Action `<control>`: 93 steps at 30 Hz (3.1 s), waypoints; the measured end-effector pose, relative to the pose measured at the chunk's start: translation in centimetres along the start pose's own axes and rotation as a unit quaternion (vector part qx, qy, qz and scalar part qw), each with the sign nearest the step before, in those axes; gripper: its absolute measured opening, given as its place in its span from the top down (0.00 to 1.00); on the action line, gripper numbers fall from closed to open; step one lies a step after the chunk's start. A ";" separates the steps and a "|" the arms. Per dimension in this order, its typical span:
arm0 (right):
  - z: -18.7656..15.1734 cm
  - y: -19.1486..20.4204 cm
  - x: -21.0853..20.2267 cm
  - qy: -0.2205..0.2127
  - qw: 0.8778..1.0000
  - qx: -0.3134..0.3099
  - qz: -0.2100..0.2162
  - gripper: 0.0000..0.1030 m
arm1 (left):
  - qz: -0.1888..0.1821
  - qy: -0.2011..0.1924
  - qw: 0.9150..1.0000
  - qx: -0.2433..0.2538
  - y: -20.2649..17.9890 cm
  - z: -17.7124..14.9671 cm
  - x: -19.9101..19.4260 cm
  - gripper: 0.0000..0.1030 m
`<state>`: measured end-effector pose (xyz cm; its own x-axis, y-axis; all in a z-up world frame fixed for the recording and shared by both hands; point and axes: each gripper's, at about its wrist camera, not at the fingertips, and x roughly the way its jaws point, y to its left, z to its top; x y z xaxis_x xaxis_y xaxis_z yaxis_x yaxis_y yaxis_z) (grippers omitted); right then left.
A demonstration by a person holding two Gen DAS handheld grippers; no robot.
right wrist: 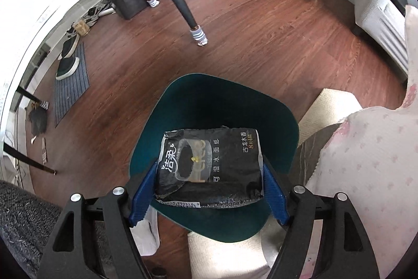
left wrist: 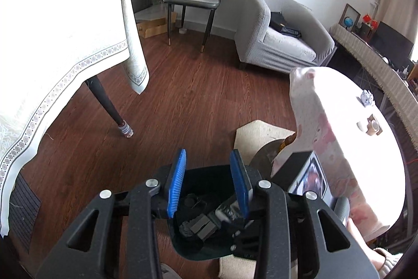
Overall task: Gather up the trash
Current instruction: 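Open the left tool over the bin while the right tool drops the tissue pack, then move both open tools back over the table, then grasp the white bottle cap with the left tool while the right tool grasps a cardboard tube piece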
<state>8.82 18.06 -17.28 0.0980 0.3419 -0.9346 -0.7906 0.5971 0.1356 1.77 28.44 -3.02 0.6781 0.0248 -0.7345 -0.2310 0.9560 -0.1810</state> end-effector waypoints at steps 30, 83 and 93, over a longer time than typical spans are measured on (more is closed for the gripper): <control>-2.7 -3.3 -14.9 -0.168 0.986 0.000 -0.015 0.33 | -0.006 -0.065 0.997 0.043 -6.7 2.7 -1.6 0.63; -16.2 -28.0 -23.1 -0.208 0.941 0.233 -0.132 0.49 | -0.060 0.039 0.974 0.213 -30.8 0.2 9.7 0.50; -15.2 -28.4 -22.9 -0.204 0.943 0.224 -0.136 0.50 | -0.068 0.047 0.977 0.197 -31.6 1.2 10.7 0.51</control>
<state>19.83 -17.76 -4.68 0.5576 0.3275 -0.7628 -0.3762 0.9188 0.1195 17.17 -1.15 -4.36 0.6125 -0.1204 -0.7812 0.1563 0.9873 -0.0297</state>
